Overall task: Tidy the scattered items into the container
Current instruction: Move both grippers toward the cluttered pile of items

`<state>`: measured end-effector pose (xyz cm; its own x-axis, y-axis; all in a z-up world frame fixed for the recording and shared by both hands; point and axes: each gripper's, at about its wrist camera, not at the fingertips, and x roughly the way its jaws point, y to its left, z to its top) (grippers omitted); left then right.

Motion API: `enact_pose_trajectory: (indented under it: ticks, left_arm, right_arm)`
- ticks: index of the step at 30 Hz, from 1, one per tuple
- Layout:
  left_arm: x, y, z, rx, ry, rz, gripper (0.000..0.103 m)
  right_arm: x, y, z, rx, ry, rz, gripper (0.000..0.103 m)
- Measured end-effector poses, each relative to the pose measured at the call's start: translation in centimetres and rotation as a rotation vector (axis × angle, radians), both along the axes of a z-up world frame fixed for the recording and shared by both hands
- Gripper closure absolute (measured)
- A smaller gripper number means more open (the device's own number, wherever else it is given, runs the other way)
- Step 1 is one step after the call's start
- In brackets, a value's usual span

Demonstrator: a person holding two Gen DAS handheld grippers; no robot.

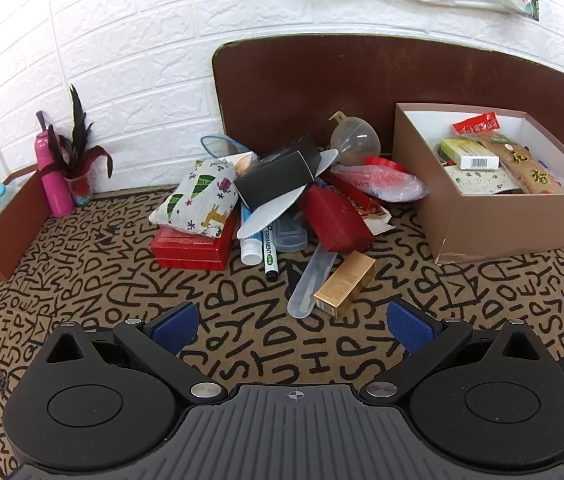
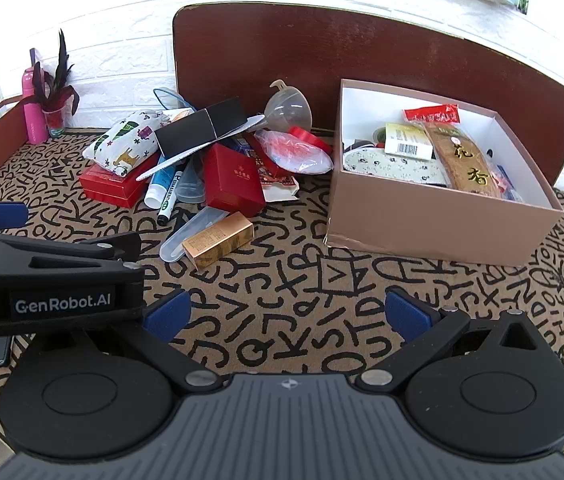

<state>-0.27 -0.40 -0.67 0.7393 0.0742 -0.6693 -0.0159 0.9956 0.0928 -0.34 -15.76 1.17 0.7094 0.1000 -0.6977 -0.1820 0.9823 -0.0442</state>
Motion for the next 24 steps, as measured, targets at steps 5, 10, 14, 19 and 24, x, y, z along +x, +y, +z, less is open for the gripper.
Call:
enact_pose_trajectory:
  ticks: [5,10,14,19,24]
  left_arm:
    - [0.1,0.1,-0.2,-0.001,0.006,0.003,0.0]
    - [0.9,0.3,-0.5,-0.004,0.022,0.003,0.0]
    - [1.7,0.5,-1.0,-0.011,0.037,0.002,0.0]
    - [3.0,1.4,-3.4,-0.046,0.087,0.007,0.0]
    - [4.8,2.4,-6.9,-0.071,0.157,0.007,0.002]
  right_arm:
    - [0.3,0.2,-0.1,-0.012,-0.005,0.01,0.0]
    - [0.9,0.2,-0.4,-0.014,-0.005,0.019,0.0]
    - [1.4,0.3,-0.9,-0.016,-0.003,0.028,0.0]
    - [2.6,0.2,-2.6,-0.02,0.032,0.046,0.0]
    - [4.5,0.4,-5.7,-0.015,0.094,0.07,0.0]
